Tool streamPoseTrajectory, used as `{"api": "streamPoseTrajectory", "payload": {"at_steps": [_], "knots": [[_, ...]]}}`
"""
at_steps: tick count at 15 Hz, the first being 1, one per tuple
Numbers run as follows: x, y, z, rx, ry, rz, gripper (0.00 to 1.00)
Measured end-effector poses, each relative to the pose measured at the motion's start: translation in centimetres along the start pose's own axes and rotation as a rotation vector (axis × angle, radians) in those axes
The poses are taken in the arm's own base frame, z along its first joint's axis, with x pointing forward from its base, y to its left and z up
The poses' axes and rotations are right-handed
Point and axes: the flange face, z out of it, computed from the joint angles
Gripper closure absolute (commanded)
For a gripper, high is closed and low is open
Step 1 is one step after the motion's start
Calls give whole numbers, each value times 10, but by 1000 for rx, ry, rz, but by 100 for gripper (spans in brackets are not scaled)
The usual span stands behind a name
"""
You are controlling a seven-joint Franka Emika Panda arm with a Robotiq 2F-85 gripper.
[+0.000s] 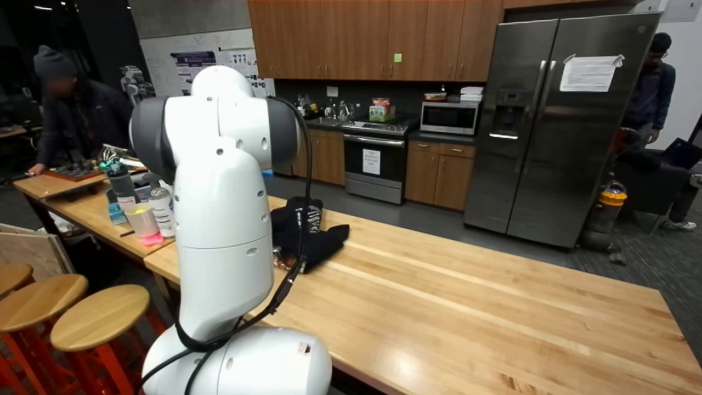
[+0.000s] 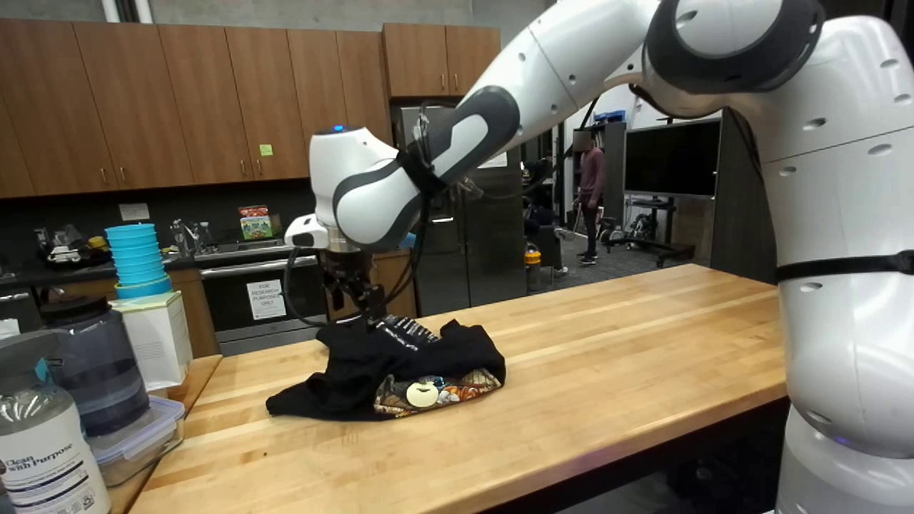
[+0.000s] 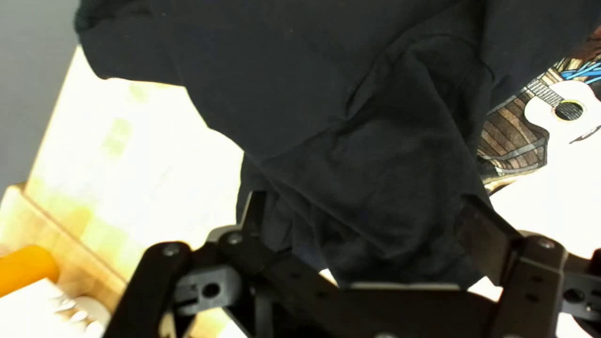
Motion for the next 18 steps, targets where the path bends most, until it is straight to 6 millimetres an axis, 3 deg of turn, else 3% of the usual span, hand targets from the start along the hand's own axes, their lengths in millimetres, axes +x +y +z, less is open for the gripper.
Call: {"api": "streamPoseTrajectory", "payload": {"at_steps": [3,5,12,15,18], "knots": [[1,-1,-36,-107,41,28,0],[5,-7,-41,-158,92,79,0],[16,-45,-5,-252,286,354,0],[6,-57,-4,-310,346,497,0],[-16,-70,-13,-350,355,633,0]]}}
